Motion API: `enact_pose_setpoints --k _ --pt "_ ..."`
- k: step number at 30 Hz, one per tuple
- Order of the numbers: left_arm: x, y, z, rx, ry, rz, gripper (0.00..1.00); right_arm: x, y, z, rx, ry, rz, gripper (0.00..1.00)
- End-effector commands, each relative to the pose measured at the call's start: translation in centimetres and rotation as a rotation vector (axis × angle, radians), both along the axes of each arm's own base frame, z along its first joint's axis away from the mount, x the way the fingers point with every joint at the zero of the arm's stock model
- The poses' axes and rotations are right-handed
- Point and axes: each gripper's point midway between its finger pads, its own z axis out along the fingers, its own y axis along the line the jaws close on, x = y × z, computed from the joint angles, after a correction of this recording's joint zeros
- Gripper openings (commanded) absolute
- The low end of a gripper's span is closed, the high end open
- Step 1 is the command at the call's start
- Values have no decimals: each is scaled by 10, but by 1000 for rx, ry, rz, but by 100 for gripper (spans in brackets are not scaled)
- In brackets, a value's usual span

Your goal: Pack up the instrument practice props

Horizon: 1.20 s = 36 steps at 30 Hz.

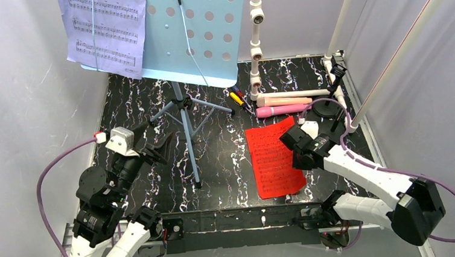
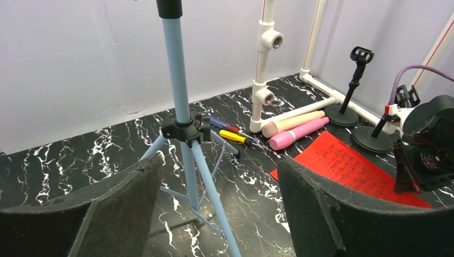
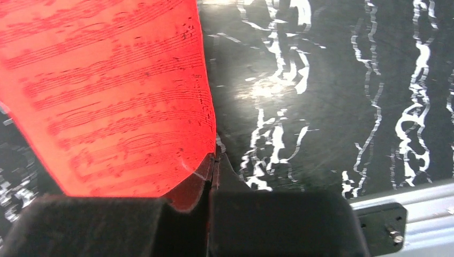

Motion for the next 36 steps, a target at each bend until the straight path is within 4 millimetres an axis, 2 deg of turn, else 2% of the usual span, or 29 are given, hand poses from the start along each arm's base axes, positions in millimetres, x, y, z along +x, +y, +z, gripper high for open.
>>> enact_pose_setpoints --k 1,11,15,19,30,36 --pt "2 11 9 4 -56 55 77 6 -30 -13 -97 12 -80 1" --pt "2 15 8 -1 -65 75 77 27 -52 -35 -105 57 -173 1" --pt "2 15 8 -1 -66 77 77 29 -60 -41 -85 67 -226 1" --pt "2 15 8 -1 -66 79 77 30 -76 -35 -100 38 -279 1" --pt "4 16 7 1 -64 86 77 34 -89 -41 -115 49 -311 1" --pt "4 16 6 0 -64 87 77 44 -92 -41 -137 35 -295 5"
